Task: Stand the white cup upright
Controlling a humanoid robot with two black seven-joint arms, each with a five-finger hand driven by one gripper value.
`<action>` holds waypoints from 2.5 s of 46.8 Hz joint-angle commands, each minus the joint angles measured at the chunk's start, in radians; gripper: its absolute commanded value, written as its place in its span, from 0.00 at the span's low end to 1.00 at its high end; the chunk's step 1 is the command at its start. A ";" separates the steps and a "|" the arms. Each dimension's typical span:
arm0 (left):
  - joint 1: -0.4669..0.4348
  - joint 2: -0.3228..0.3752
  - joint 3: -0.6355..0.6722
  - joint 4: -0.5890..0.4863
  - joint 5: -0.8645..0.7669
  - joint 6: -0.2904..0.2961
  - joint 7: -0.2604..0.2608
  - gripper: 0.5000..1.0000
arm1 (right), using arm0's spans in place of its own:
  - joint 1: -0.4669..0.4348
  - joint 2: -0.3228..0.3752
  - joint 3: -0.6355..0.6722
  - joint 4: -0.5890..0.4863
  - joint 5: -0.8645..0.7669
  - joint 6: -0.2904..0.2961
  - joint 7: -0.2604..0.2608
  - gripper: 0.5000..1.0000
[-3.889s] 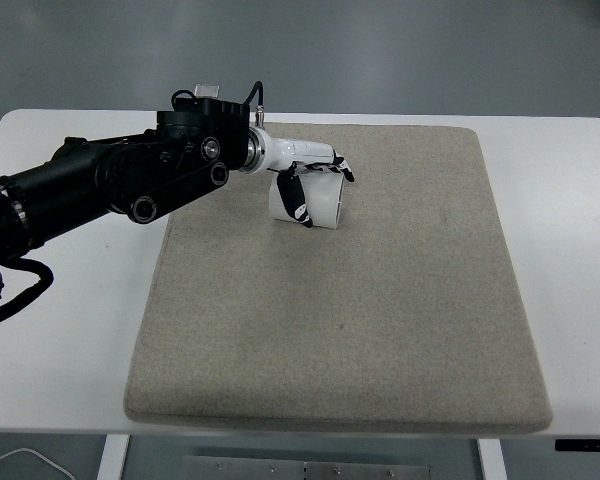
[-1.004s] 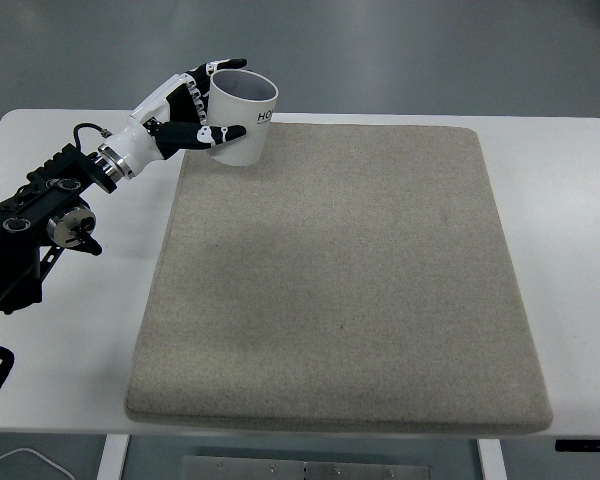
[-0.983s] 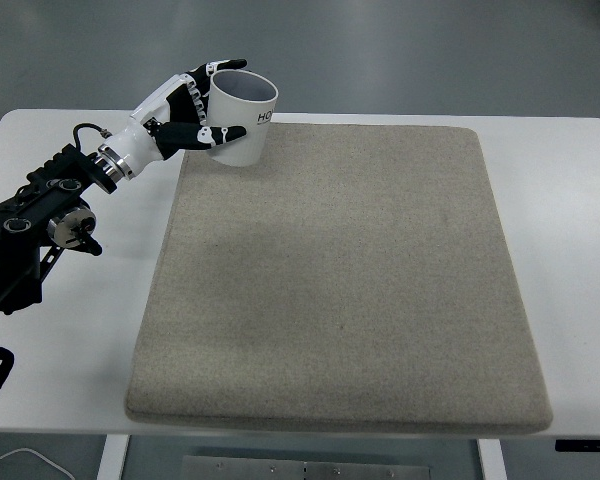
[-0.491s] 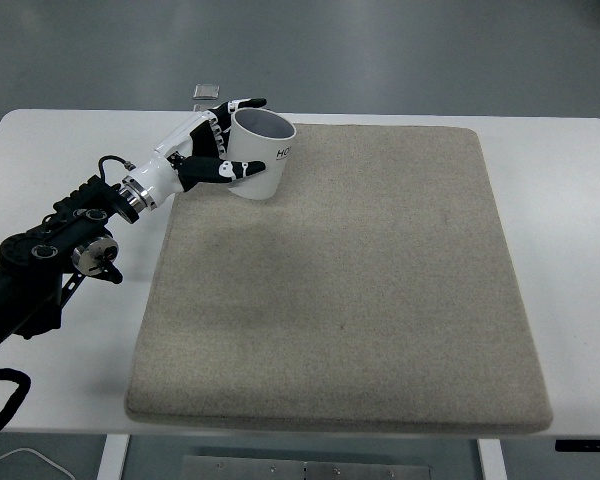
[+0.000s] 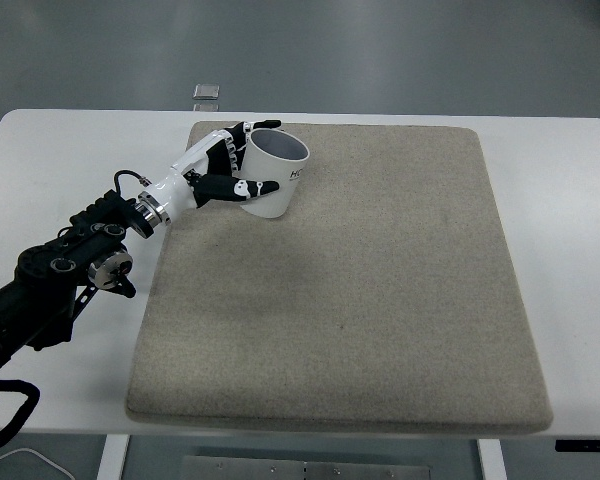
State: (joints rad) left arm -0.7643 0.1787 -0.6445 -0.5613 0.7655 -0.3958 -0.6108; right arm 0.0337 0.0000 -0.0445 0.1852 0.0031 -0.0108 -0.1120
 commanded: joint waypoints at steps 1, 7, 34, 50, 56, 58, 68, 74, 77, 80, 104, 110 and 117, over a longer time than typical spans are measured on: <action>0.003 0.002 0.002 0.000 0.000 0.003 0.000 0.20 | 0.000 0.000 0.002 0.000 0.001 0.000 0.000 0.86; 0.011 0.001 0.003 0.000 0.000 0.006 0.000 0.25 | 0.000 0.000 0.002 0.000 0.000 0.000 0.000 0.86; 0.005 -0.010 0.002 -0.003 -0.003 0.100 0.000 0.99 | -0.002 0.000 0.002 0.000 0.001 0.000 0.000 0.86; 0.000 0.001 0.000 -0.049 -0.011 0.094 0.000 1.00 | -0.003 0.000 -0.001 -0.001 0.001 0.000 0.000 0.86; -0.001 0.004 0.000 -0.052 -0.015 0.094 0.000 1.00 | -0.006 0.000 -0.001 0.000 0.001 0.000 0.000 0.86; 0.000 0.005 -0.006 -0.054 -0.015 0.092 0.000 1.00 | -0.008 0.000 -0.001 0.000 0.001 0.000 0.000 0.86; 0.000 0.047 -0.047 -0.120 -0.067 0.083 0.000 1.00 | -0.008 0.000 -0.003 0.000 0.001 0.002 0.000 0.86; -0.015 0.074 -0.050 -0.143 -0.149 0.066 0.000 1.00 | -0.008 0.000 -0.005 0.000 0.001 0.005 0.000 0.86; -0.050 0.076 -0.052 -0.131 -0.215 0.064 0.000 1.00 | -0.008 0.000 -0.005 0.000 0.000 0.005 0.000 0.86; -0.087 0.071 -0.049 -0.077 -0.320 0.072 0.000 1.00 | -0.008 0.000 -0.005 0.000 0.000 0.006 0.000 0.86; -0.150 -0.084 -0.044 0.198 -0.695 0.124 0.000 1.00 | -0.014 0.000 -0.008 0.000 -0.003 0.008 -0.002 0.86; -0.152 -0.084 -0.049 0.201 -0.820 0.137 0.052 1.00 | -0.014 0.000 -0.006 0.000 0.000 0.006 -0.002 0.86; -0.155 -0.082 -0.052 0.198 -0.888 0.166 0.273 1.00 | -0.014 0.000 -0.001 0.000 0.003 0.005 -0.003 0.86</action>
State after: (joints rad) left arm -0.9163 0.0966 -0.6922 -0.3612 -0.1112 -0.2436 -0.4169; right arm 0.0200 0.0000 -0.0471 0.1857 0.0053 -0.0057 -0.1140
